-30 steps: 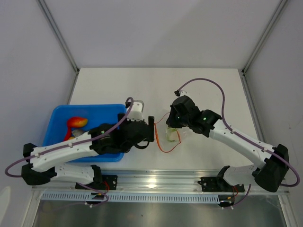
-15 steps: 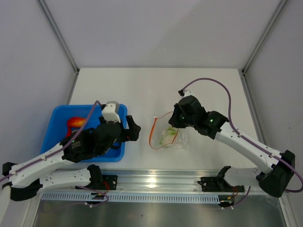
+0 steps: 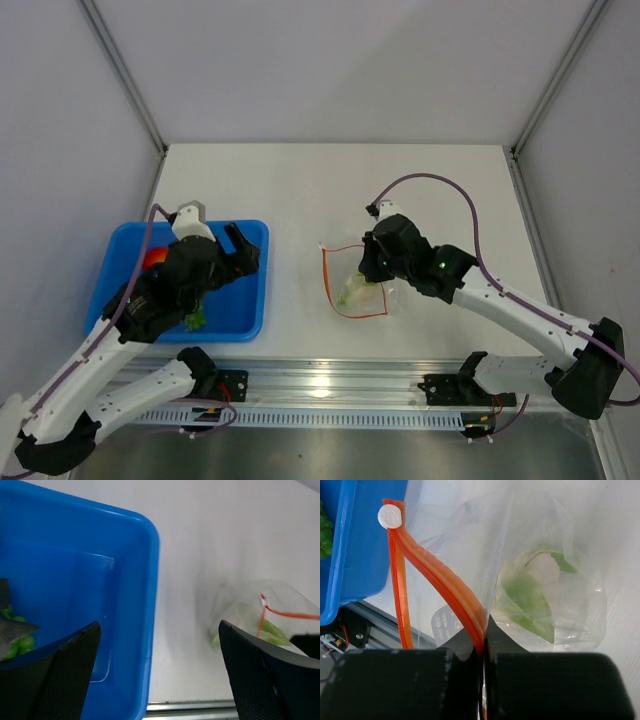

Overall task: Place the food in the zip-top bag and seal the zipper
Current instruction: Pick up the fake fruit from the bin.

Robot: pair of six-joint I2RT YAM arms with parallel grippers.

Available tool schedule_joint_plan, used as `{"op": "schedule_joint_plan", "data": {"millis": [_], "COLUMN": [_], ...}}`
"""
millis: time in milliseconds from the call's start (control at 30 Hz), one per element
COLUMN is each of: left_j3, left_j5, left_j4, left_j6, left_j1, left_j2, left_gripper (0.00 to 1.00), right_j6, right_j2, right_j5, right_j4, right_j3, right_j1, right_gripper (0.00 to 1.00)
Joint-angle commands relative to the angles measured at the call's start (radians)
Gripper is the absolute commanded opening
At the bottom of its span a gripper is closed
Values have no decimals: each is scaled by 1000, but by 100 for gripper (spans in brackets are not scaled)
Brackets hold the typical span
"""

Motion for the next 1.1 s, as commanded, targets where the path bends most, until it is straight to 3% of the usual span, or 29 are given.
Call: {"op": "schedule_joint_plan", "data": {"millis": [0,100,300,400,667,1067], "left_j3": [32,31,-9,-15,-69,-198], "left_j5": [62,149,250,266,338,295], "left_j4": [-25,-17,-19,-45,-71,-103], "left_j6": [31,36,-20,-67,-90,-195], "left_j1": [122,303,533,596,730,840], "left_j2": [51,92,126,148,162,16], "left_gripper": [99,99,100,100,100,98], "right_j6": [-72,-92,-147,-161,-136,-195], "right_j2": [-20,-9,-9,-5,-72,-80], "right_j5": [-14,-11,32,5,16,9], "right_j4": [60,57,29,23,59,28], "right_j3": [1,10,16,7,-64,-70], "right_j1": [11,24,27,23,35,26], "right_gripper": [0,0,5,0,0,0]}}
